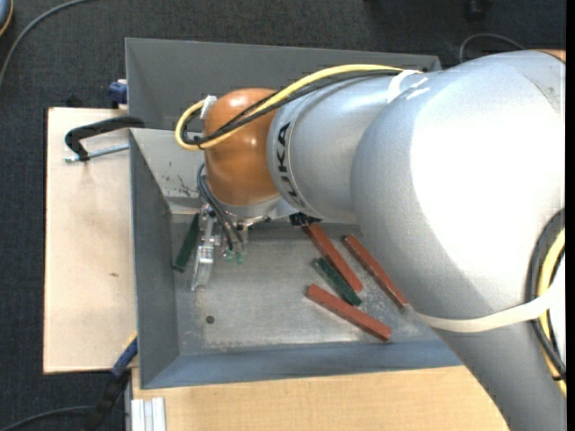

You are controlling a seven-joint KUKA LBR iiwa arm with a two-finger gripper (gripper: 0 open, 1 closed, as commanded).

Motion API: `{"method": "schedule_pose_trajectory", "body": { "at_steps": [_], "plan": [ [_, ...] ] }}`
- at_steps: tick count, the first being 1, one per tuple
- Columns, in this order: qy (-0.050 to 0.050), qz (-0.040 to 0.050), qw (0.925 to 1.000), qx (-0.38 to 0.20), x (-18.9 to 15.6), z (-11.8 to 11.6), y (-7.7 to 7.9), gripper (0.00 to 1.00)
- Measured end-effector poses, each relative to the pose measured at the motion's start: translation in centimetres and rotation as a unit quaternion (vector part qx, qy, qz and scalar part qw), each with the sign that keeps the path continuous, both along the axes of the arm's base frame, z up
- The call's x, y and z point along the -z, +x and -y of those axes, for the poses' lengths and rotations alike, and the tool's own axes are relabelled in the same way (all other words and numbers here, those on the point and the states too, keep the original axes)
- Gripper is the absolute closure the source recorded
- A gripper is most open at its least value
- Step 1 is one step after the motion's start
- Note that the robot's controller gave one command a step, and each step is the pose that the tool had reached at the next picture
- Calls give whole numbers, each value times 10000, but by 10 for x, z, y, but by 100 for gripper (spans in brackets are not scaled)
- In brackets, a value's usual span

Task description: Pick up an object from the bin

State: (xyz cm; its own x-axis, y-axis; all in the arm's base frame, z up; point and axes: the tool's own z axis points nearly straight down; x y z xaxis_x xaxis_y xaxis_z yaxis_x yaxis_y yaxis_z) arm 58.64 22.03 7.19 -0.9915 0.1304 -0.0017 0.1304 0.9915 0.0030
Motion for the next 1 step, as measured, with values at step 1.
{"method": "schedule_pose_trajectory", "body": {
  "at_steps": [1],
  "plan": [
    [7, 42, 10000, 10, -3, 1, 3, 100]
  ]
}}
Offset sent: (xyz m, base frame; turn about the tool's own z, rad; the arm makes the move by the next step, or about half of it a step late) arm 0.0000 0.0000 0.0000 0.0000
